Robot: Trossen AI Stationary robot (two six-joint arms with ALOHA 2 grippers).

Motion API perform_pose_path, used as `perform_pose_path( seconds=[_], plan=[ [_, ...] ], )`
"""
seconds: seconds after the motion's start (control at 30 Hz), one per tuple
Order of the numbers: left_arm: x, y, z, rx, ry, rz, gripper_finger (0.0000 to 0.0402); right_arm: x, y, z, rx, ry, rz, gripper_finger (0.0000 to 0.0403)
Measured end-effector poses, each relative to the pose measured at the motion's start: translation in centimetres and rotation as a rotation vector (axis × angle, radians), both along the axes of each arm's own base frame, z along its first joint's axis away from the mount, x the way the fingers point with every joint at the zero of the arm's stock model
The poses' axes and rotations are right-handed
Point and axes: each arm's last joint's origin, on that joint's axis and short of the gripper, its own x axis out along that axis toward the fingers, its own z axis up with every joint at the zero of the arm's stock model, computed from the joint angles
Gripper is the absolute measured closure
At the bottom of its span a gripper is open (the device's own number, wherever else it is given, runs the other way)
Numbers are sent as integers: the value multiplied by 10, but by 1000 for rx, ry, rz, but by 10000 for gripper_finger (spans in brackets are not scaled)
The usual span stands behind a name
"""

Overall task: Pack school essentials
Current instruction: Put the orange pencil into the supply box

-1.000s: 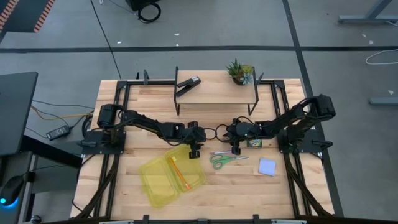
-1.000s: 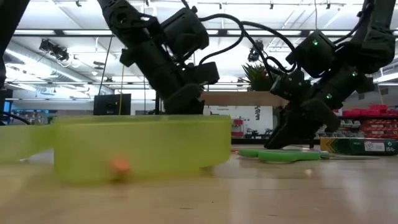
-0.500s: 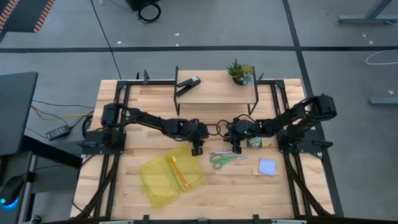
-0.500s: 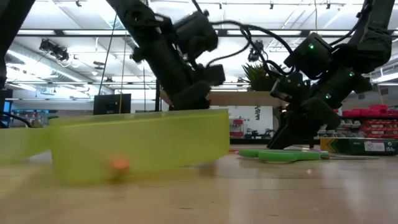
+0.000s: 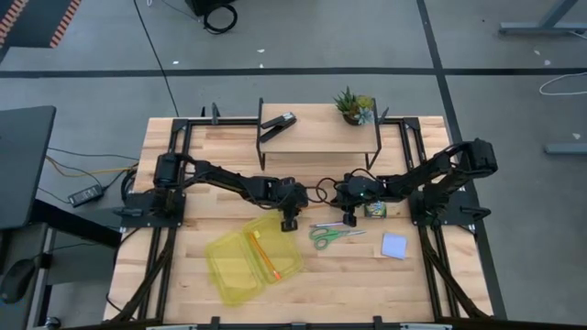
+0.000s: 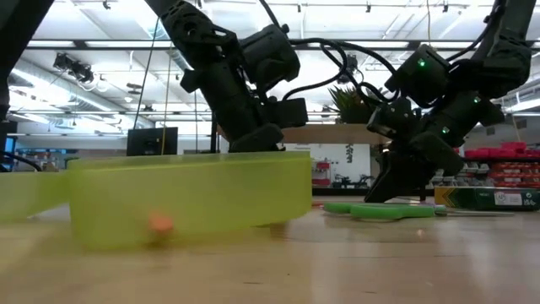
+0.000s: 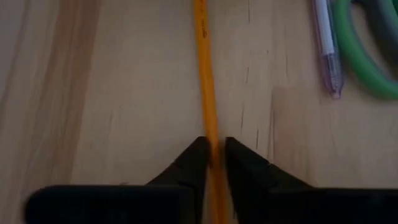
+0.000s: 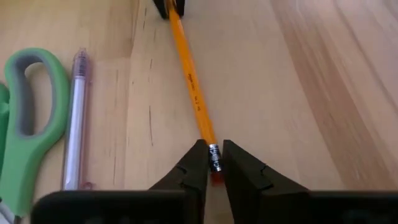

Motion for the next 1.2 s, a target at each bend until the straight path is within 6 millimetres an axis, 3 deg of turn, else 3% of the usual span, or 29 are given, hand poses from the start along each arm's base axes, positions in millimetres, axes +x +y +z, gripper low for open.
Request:
perform_pose_path(
  seconds=[0.13,0.37,0.6,0.93,1.03,1.2],
  plan=[
    [-1,0,-1,7,10,-2,389,0,1,-1,0,5,13,367],
    [-1,0,-1,7,12,2,382,2,1,1,-4,9,19,369],
    [6,-1,11,13,41,-12,391,6,1,8,0,26,30,369],
    [17,-1,35,21,62,-36,398,-7,12,55,-8,-95,66,370],
    [20,-1,39,19,54,-36,378,-11,18,65,-25,-137,73,372],
    [26,-1,45,8,-1,-17,299,-12,22,68,-44,-141,74,377]
  ],
)
